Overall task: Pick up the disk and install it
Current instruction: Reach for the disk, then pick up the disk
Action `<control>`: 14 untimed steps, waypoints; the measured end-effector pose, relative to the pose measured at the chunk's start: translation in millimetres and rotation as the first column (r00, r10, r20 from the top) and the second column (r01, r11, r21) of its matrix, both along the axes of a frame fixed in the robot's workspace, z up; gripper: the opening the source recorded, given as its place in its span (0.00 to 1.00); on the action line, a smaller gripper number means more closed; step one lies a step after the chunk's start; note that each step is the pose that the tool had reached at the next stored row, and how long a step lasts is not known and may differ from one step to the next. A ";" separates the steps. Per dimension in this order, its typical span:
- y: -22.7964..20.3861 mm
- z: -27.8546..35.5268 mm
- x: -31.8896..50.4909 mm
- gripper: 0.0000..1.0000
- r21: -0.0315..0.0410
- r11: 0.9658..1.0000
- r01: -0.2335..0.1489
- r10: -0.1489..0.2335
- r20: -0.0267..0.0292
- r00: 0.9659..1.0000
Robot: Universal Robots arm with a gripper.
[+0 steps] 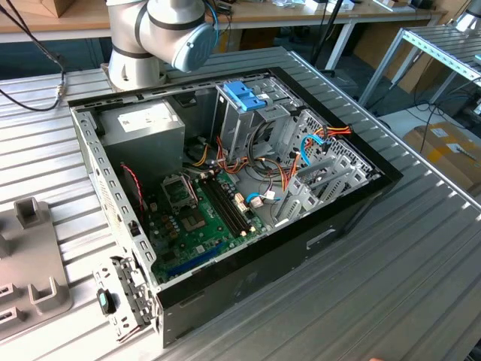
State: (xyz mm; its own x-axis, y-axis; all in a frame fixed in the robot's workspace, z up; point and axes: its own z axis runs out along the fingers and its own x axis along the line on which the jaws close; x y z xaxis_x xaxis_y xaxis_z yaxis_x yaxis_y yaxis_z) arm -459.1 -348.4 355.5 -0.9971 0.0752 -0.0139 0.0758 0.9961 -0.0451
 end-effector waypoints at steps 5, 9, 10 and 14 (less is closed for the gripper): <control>4.8 -2.1 -4.1 0.11 -0.001 1.000 0.000 0.000 0.000 1.000; 5.6 -2.8 -5.5 0.11 -0.002 1.000 0.000 0.000 0.000 1.000; 5.6 -2.8 -5.5 0.11 -0.002 1.000 0.000 0.000 0.000 1.000; 5.6 -3.2 -5.7 0.11 -0.002 1.000 0.000 0.000 0.000 1.000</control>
